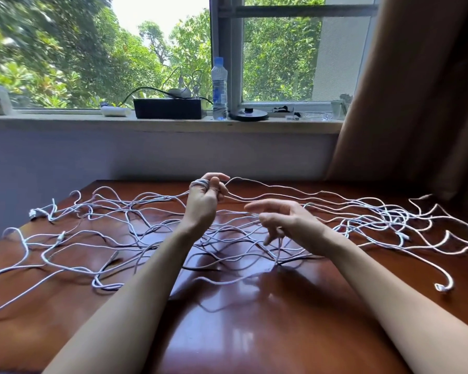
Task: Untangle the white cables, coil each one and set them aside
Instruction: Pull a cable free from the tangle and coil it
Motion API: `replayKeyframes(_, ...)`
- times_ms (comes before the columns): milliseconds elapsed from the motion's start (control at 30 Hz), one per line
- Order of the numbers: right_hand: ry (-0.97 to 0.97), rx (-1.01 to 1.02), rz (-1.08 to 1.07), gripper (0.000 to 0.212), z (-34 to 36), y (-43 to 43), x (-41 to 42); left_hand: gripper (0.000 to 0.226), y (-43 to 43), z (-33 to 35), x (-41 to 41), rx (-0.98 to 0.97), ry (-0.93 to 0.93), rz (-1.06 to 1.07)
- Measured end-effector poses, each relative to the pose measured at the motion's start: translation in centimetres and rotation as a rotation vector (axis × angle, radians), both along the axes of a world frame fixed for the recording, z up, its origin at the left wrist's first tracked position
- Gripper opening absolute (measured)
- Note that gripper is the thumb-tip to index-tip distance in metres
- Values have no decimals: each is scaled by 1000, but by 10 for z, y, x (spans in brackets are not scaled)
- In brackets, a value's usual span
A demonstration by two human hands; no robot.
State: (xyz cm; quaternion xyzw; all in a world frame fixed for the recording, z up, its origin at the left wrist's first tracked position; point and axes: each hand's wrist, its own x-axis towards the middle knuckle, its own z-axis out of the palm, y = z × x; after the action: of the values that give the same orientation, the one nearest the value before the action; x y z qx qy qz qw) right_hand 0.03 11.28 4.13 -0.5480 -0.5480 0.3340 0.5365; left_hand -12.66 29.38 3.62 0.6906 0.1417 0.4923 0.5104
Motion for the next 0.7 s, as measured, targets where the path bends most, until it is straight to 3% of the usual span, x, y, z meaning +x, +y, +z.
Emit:
replayKeyframes(133, 35, 122, -66, 33, 0, 0, 4, 27, -4, -4, 2, 111, 124, 35)
replayKeyframes(300, -63, 227, -180, 22, -2, 4, 0, 28, -5, -12, 3, 188, 286, 15)
replayKeyframes(433, -328, 304, -376, 24, -6, 7, 7, 26, -5, -16, 2, 273, 371, -8)
replayKeyframes(533, -610, 377, -534, 25, -8, 6, 13, 39, -6, -15, -1, 324, 396, -93)
replayKeyframes(633, -715, 439, -660, 28, -5, 3, 14, 37, -5, -15, -2, 385, 458, -117)
replayKeyframes(700, -771, 469, -716, 29, -5, 3, 15, 30, -7, -17, -1, 513, 526, 1)
